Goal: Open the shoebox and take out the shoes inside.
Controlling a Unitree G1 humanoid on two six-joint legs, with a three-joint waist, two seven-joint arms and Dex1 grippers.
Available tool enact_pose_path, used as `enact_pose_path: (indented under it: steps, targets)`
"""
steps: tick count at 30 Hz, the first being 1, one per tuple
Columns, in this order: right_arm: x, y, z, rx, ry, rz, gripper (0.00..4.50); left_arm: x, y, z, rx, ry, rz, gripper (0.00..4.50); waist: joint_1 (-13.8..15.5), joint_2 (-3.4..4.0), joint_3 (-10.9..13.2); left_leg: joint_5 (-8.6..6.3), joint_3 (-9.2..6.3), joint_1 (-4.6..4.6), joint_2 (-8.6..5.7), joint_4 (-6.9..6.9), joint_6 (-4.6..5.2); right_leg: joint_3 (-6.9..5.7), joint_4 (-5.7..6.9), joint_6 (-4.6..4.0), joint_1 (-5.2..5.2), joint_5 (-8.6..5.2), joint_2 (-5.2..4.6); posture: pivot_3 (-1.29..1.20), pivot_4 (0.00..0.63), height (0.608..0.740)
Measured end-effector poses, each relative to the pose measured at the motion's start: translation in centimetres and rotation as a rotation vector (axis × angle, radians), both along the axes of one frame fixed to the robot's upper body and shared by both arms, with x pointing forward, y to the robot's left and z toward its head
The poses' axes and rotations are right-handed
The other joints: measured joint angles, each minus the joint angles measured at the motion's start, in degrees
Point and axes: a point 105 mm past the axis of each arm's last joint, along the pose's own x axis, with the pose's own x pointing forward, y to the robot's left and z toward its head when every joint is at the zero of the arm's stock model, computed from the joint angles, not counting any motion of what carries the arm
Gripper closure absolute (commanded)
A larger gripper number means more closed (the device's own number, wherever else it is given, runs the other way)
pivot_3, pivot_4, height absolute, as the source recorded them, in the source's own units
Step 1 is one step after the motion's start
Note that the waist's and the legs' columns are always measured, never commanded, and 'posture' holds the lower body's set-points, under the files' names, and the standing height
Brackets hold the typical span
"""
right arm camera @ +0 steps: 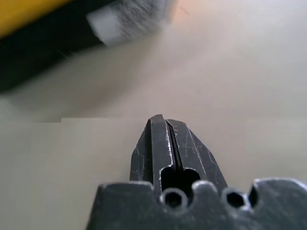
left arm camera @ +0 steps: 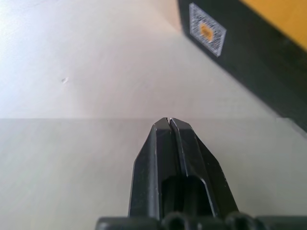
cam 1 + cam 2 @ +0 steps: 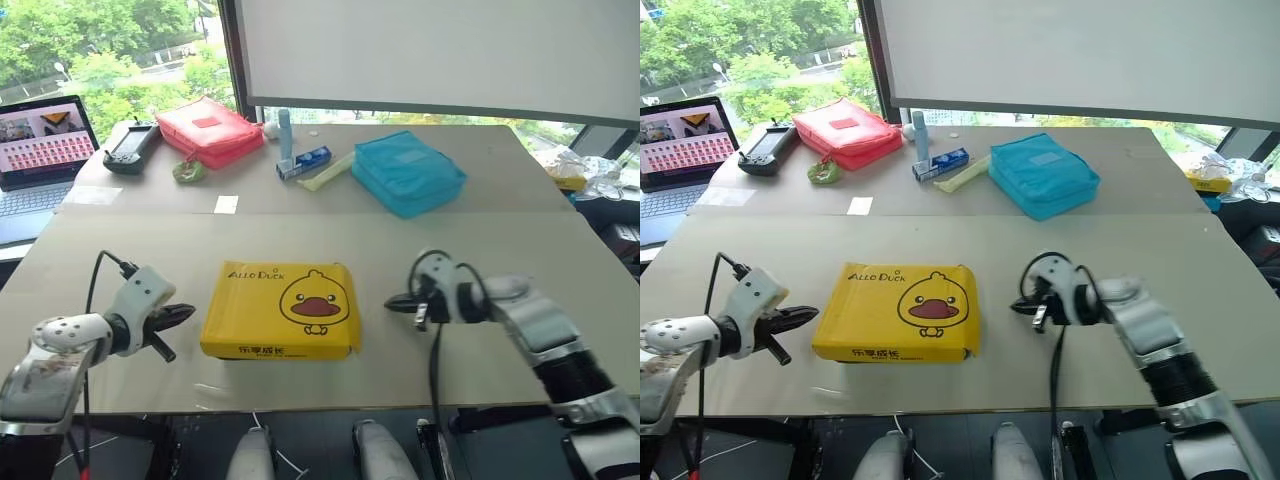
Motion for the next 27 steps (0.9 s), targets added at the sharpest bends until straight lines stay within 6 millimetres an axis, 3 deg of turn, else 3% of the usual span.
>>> enact_pose_path:
  steps: [2, 6, 11, 15, 17, 23, 27]
  targets:
    - [-1.1, 0.2, 0.6, 0.046, 0.045, 0.075, 4.5, -0.1, -0.1, 1.9, -0.042, 0.006, -0.048, 3.34, 0.1, -0.08, 0.1, 0.0, 0.0, -0.11, 0.04, -0.05, 0.0, -0.01, 0.02, 0.0, -0.13, 0.0, 0.04, 0.0, 0.15, 0.729]
    - [-3.4, 1.8, 1.5, 0.113, 0.107, 0.241, 4.5, 0.6, -0.5, 8.5, -0.056, -0.131, -0.125, 1.83, 0.1, -0.13, 0.2, 0.01, 0.01, -0.2, 0.03, 0.11, 0.0, 0.0, 0.11, 0.0, -0.17, 0.0, 0.02, 0.0, 0.15, 0.729]
    - [-4.5, 3.4, 0.0, 0.131, 0.163, 0.313, 4.5, 0.0, -0.8, 10.5, 0.108, -0.105, -0.225, 0.01, -0.1, -0.31, 0.3, 0.01, 0.07, -0.22, 0.04, 0.09, -0.01, 0.0, 0.15, -0.01, -0.33, 0.01, 0.01, 0.0, 0.15, 0.729]
    - [-4.3, 5.1, -0.9, 0.178, 0.152, 0.328, 4.5, -1.0, -1.4, 11.3, 0.153, -0.076, -0.297, 0.01, 0.0, -0.33, 0.4, 0.02, 0.12, -0.43, 0.04, 0.13, -0.02, 0.02, 0.49, -0.01, -0.71, 0.01, 0.0, 0.0, 0.15, 0.729]
    - [-4.5, 5.9, -0.4, 0.229, 0.153, 0.345, 4.5, -2.4, -2.5, 11.3, 0.101, -0.037, -0.365, 0.01, 0.1, -0.34, 0.4, 0.03, 0.12, -0.52, 0.06, 0.13, -0.02, 0.01, 0.59, -0.02, -0.83, -0.01, 0.03, 0.0, 0.15, 0.729]
    - [-4.9, 6.8, 3.3, 0.412, 0.147, 0.359, 4.5, -5.6, -2.7, 12.0, -0.007, -0.004, -0.39, 0.01, -0.2, -0.34, 0.4, 0.04, 0.12, -0.45, 0.17, 0.18, -0.01, 0.01, 0.66, -0.06, -0.82, -0.01, 0.12, 0.0, 0.15, 0.729]
    - [-4.0, 7.7, 7.8, 0.591, 0.112, 0.371, 4.5, -6.8, -2.4, 10.7, -0.046, 0.039, -0.362, 0.01, -0.2, -0.35, 0.5, 0.03, 0.11, -0.41, 0.24, 0.18, -0.02, -0.03, 0.69, -0.23, -0.85, 0.11, 0.16, 0.0, 0.15, 0.729]
